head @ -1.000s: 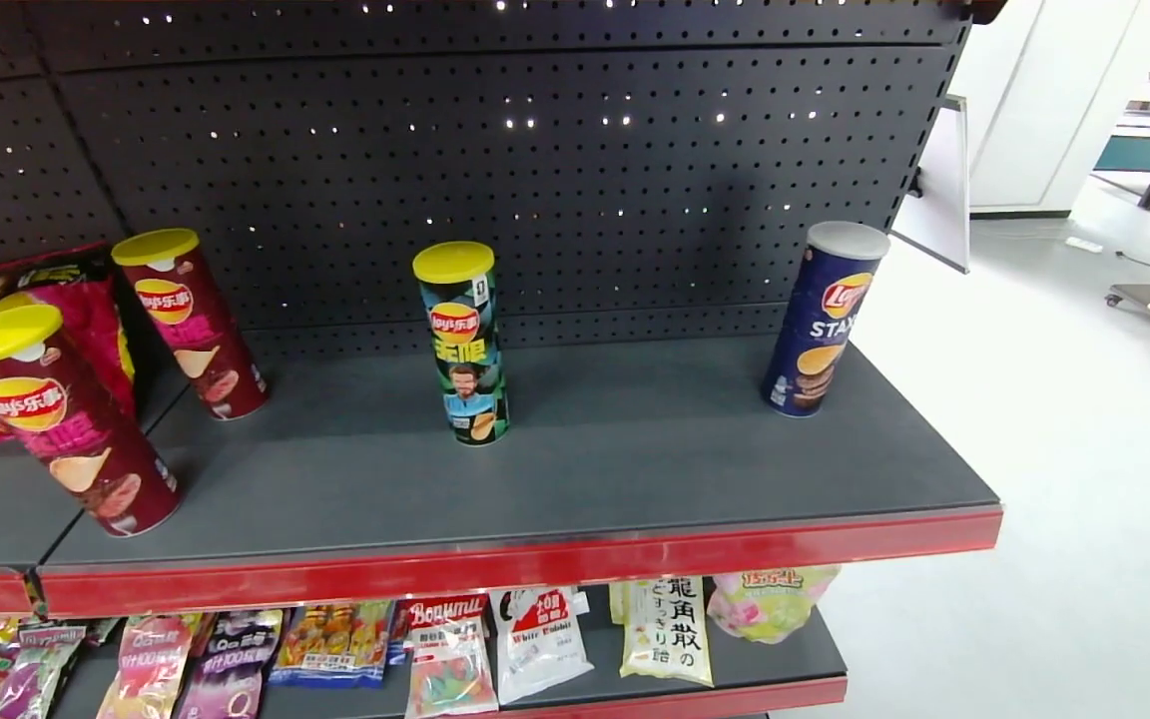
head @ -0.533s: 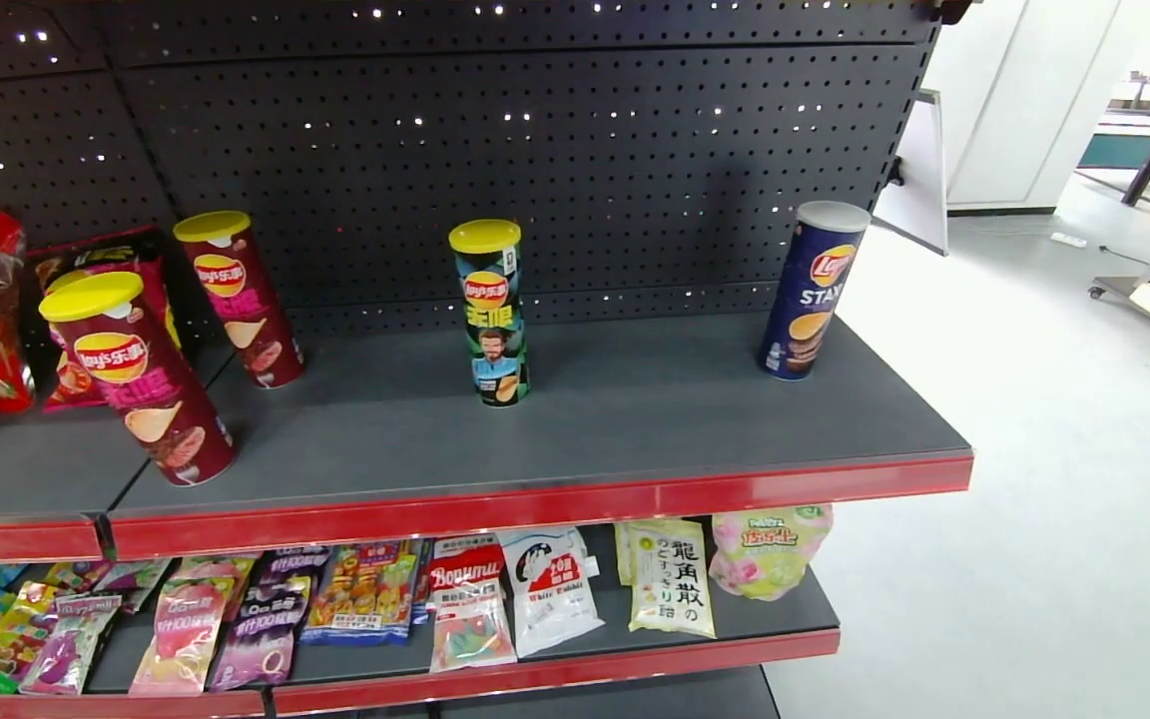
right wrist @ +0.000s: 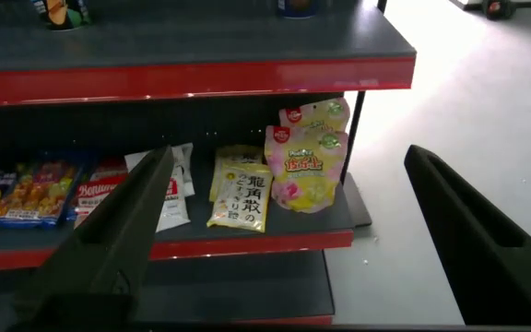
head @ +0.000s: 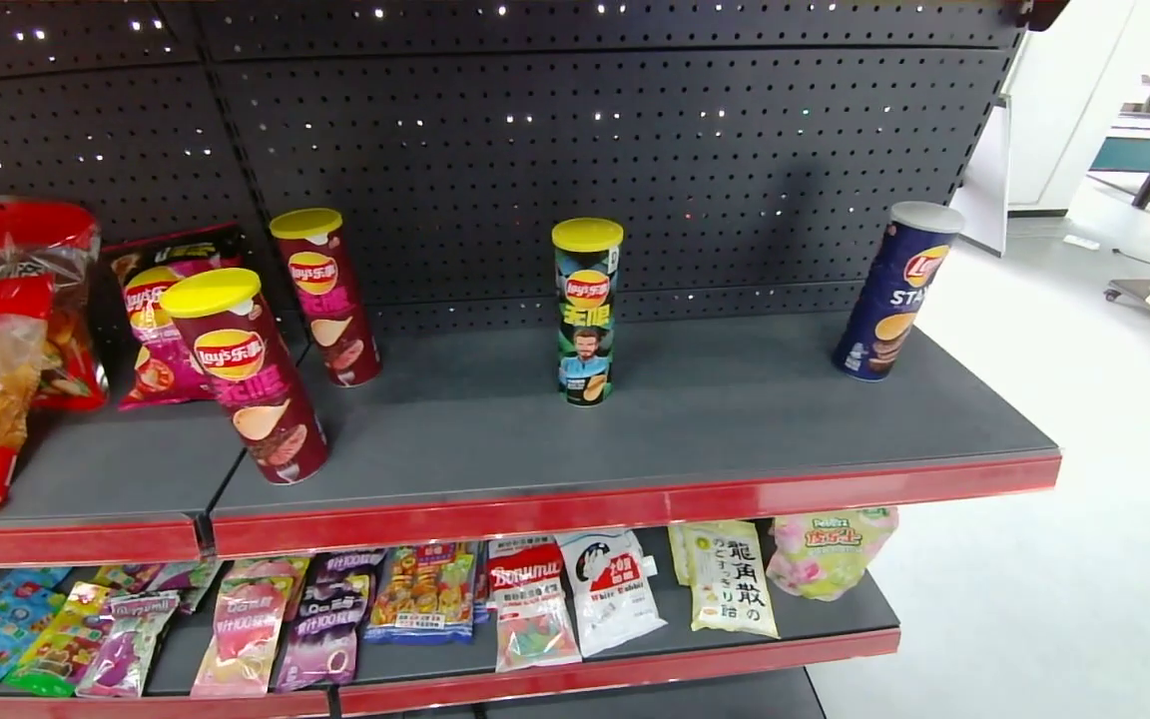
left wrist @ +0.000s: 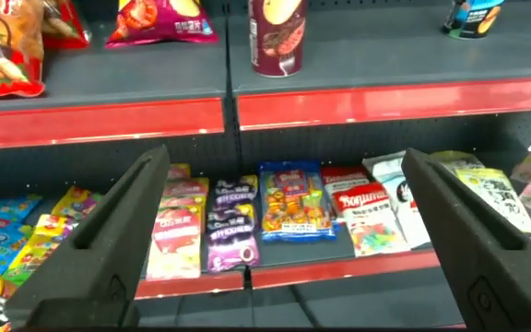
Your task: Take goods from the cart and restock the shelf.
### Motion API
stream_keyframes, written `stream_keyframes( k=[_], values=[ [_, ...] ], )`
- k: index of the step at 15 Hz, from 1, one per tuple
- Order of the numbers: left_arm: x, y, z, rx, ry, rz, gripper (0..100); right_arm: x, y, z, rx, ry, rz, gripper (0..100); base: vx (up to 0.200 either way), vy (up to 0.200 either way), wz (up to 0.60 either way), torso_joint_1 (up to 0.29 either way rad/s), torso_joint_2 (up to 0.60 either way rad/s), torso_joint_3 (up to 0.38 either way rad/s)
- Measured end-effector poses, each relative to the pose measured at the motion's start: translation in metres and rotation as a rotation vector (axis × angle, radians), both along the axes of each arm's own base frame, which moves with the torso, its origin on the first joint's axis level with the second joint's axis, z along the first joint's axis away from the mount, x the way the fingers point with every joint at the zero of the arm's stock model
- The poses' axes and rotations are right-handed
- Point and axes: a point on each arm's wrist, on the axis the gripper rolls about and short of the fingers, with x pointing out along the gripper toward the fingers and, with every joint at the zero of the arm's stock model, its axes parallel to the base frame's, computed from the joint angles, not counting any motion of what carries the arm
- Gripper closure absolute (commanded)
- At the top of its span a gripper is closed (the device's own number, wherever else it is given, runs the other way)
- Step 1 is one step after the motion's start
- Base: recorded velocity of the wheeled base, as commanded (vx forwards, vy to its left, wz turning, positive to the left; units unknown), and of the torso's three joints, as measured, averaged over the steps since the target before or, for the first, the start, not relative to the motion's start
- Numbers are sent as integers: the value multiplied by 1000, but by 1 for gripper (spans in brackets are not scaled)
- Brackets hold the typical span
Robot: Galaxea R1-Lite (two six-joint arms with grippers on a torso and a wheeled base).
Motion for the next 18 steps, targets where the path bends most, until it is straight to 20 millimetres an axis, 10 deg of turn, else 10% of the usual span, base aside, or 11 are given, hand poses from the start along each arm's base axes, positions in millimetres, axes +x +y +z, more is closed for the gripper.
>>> stream_keyframes(
  k=[18],
  values=[
    [0, 0, 0, -1, 0, 1, 0, 0, 0, 0, -1, -1, 3, 0, 0, 0, 567, 4, 4, 2]
  ],
)
